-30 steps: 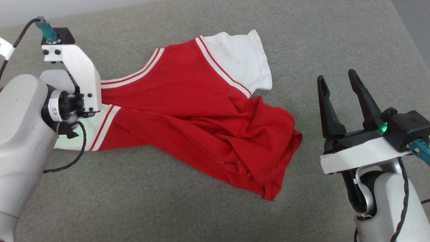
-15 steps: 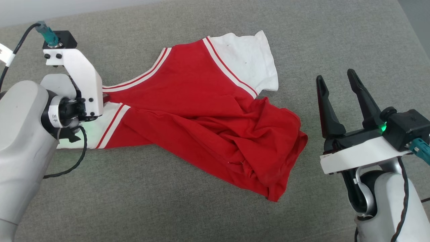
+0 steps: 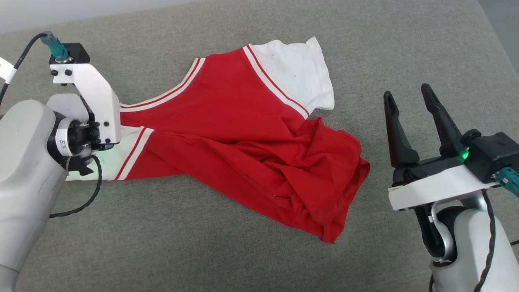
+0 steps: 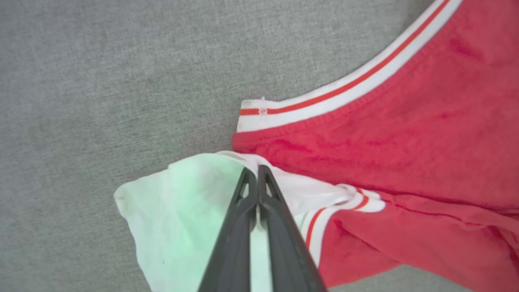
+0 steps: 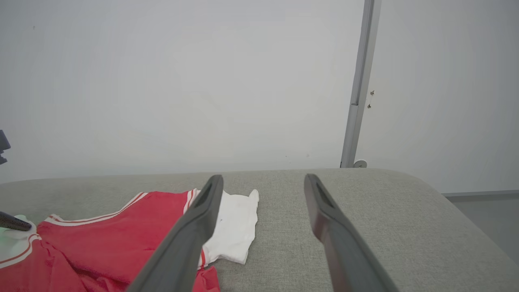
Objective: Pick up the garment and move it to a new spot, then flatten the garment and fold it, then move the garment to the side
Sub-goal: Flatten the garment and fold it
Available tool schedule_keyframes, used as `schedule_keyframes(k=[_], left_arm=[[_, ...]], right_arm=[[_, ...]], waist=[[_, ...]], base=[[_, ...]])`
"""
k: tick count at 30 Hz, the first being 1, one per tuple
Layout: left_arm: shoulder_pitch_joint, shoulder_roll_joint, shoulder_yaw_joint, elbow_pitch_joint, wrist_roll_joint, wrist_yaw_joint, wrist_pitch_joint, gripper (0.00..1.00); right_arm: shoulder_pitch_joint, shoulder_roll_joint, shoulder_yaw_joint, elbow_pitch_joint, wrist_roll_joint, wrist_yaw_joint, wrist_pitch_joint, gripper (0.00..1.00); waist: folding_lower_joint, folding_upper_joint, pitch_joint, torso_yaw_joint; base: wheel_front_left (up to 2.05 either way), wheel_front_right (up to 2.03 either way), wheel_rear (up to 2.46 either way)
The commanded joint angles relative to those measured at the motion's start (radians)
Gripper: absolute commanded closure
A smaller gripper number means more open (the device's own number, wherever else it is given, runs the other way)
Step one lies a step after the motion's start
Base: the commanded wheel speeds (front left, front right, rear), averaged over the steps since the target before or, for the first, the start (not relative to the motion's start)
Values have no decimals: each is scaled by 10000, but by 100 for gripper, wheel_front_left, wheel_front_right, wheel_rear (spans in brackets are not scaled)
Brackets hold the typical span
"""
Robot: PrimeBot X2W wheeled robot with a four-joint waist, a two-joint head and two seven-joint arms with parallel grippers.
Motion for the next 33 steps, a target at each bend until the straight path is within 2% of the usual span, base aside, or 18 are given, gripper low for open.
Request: schedule_keyframes(k=[1, 8, 15, 20, 28, 33], left_arm=[[32, 44, 21, -56, -45, 49, 60, 100], [393, 203, 147, -1003, -268, 145, 49, 100], [1168, 548, 418, -2397, -612, 509, -30, 100], [2135, 1018, 502, -3883, -738, 1093, 132, 100], [4014, 1805, 256, -6213, -971, 2424, 777, 100], [5065, 1941, 156, -6710, -1184, 2807, 660, 100]], right_arm=[[70, 28, -57, -3, -12, -7, -11, 0], [202, -17, -260, -105, -100, -7, 80, 0], [330, -97, -351, -277, -175, -7, 263, 0], [416, -198, -392, -360, -189, -7, 403, 0], [606, -288, -329, -479, -163, -7, 613, 0], [671, -304, -284, -510, -148, -6, 715, 0]], waist=[[0, 0, -31, 34], [0, 0, -259, 385], [0, 0, -464, 776], [0, 0, -702, 1122], [0, 0, -998, 1498], [0, 0, -1103, 1598]], base=[[0, 0, 0], [0, 0, 0], [0, 0, 0], [0, 0, 0], [0, 0, 0], [0, 0, 0]])
